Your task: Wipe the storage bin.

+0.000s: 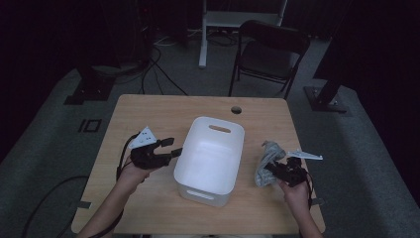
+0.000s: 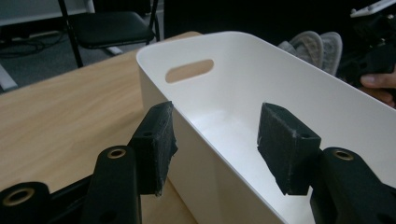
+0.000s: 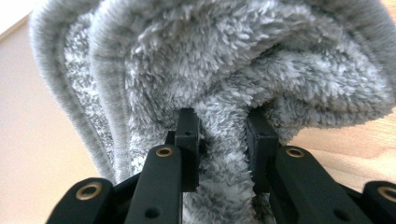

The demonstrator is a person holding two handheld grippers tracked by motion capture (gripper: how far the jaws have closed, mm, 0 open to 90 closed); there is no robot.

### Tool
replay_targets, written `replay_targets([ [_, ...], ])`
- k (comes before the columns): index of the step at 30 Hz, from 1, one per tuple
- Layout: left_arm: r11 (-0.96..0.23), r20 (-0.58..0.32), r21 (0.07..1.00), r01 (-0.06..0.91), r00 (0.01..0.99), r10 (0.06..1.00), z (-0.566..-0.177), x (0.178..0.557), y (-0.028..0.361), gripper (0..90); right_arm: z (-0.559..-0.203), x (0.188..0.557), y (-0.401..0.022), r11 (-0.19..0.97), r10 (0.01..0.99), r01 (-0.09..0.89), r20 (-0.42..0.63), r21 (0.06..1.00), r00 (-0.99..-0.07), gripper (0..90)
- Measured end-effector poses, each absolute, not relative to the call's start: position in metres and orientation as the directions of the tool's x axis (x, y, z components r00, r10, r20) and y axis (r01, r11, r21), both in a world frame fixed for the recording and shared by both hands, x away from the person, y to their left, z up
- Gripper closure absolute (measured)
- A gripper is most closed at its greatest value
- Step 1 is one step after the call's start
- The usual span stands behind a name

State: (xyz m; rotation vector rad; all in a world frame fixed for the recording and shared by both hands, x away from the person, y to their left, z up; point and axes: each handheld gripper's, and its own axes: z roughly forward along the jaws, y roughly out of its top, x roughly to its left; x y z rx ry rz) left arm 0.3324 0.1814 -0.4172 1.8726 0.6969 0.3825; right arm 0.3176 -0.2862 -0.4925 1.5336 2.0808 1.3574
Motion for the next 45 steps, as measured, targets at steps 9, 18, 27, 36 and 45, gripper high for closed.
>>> replay_targets([
  [9,-0.284,-0.039,0.92,0.271,0.783,0.62,-0.411,0.368,0.171,46.9,-0.494,0.32,-0.287,0.015,0.837,0.642,0.342,0.767,-0.428,71.7],
  [18,-0.306,0.012,0.925,0.224,0.79,0.613,-0.408,0.397,0.156,47.1,-0.495,0.321,-0.281,0.028,0.831,0.641,0.339,0.767,-0.441,71.7],
  [27,-0.348,0.052,0.913,0.211,0.787,0.615,-0.412,0.431,0.139,46.8,-0.498,0.323,-0.279,0.036,0.83,0.648,0.339,0.761,-0.444,71.7],
  [36,-0.374,0.042,0.903,0.211,0.823,0.566,-0.418,0.456,0.129,47.5,-0.501,0.322,-0.28,0.036,0.826,0.651,0.344,0.758,-0.446,71.7],
  [45,-0.418,0.05,0.884,0.209,0.846,0.531,-0.425,0.469,0.116,53.6,-0.502,0.322,-0.282,0.034,0.826,0.655,0.348,0.755,-0.444,71.7],
])
